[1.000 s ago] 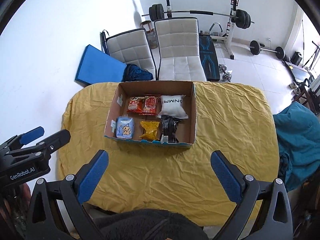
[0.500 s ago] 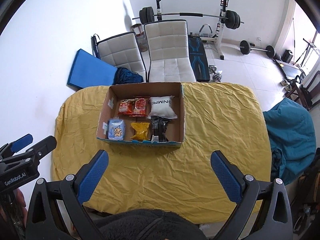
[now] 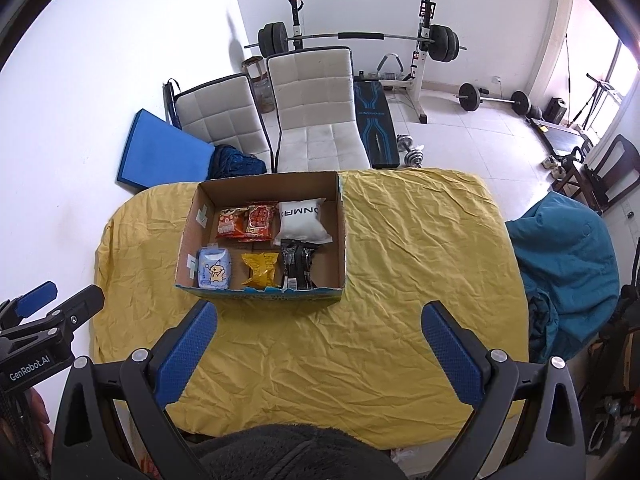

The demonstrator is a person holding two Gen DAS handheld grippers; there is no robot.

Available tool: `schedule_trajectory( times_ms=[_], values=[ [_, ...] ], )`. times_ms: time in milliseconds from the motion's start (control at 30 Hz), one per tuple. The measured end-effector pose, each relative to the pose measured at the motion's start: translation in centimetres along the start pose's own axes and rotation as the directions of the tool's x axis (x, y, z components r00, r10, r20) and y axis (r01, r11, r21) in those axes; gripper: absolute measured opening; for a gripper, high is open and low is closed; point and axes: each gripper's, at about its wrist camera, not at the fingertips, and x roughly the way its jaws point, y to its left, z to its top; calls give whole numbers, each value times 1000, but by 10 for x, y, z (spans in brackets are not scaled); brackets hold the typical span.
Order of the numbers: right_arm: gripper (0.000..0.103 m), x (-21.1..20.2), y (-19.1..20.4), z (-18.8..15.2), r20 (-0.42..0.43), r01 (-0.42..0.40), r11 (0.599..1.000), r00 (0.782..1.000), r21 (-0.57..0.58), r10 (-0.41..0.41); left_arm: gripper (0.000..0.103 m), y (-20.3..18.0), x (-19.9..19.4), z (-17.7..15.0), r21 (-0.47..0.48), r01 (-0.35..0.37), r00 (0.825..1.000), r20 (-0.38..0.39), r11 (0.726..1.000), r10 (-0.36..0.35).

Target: Organize soft objects

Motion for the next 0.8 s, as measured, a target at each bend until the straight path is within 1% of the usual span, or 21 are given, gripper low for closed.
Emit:
schedule_trajectory(
  times_ms=[433, 800],
  values=[
    [103, -8, 0, 1, 19, 11, 1000, 1000, 13, -11, 98, -5, -6, 3, 10, 5, 1000, 16, 1000, -5],
    [103, -8, -1, 1, 18, 11, 1000, 1000, 15, -11, 98, -6, -7, 6, 16, 11, 1000, 12, 1000, -11]
  ],
)
